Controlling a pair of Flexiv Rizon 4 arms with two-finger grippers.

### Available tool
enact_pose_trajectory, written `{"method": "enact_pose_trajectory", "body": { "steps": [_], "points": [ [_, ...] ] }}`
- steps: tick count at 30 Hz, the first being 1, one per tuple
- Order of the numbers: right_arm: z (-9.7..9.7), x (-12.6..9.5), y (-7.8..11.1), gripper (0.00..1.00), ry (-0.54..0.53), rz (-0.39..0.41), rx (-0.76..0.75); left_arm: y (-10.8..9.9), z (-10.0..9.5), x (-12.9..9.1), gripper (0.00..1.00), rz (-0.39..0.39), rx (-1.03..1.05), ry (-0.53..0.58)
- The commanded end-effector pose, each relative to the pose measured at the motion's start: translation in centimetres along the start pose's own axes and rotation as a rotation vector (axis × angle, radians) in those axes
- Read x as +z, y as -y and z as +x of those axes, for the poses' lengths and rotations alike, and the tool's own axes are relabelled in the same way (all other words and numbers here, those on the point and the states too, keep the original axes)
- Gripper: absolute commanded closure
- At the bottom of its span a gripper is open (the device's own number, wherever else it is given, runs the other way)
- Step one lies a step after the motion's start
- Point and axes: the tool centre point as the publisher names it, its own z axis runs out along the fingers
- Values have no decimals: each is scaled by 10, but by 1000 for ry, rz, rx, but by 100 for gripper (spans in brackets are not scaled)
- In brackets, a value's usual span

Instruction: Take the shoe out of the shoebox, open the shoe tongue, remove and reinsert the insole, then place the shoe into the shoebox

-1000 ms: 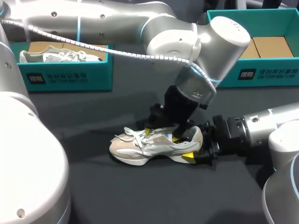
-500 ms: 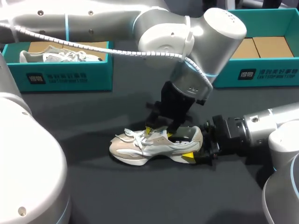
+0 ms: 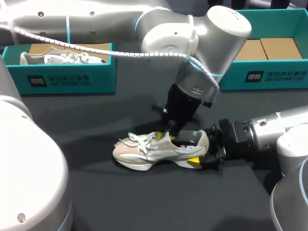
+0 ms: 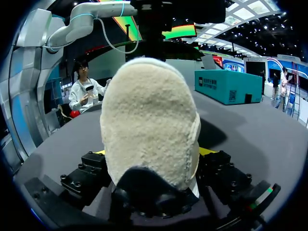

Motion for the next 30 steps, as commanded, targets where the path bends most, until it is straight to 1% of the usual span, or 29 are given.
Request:
{"method": "enact_pose_trajectory", "body": {
  "steps": [1, 9, 18, 22, 28, 30],
  "points": [
    [0, 1, 1, 100, 1, 5, 1, 0, 0, 0, 100, 3, 0, -6],
    [0, 1, 1, 100, 1, 5, 1, -12, -22, -4, 100, 55, -25, -111],
    [0, 1, 1, 100, 1, 5, 1, -32, -50, -9, 100, 148, -72, -247],
    [0, 1, 1, 100, 1, 5, 1, -35, -63, -9, 100, 180, -103, -312],
    [0, 1, 1, 100, 1, 5, 1, -37, -80, -5, 100, 201, -107, -403],
    [0, 1, 1, 100, 1, 5, 1, -38, -84, -3, 100, 202, -110, -411]
  ]
}}
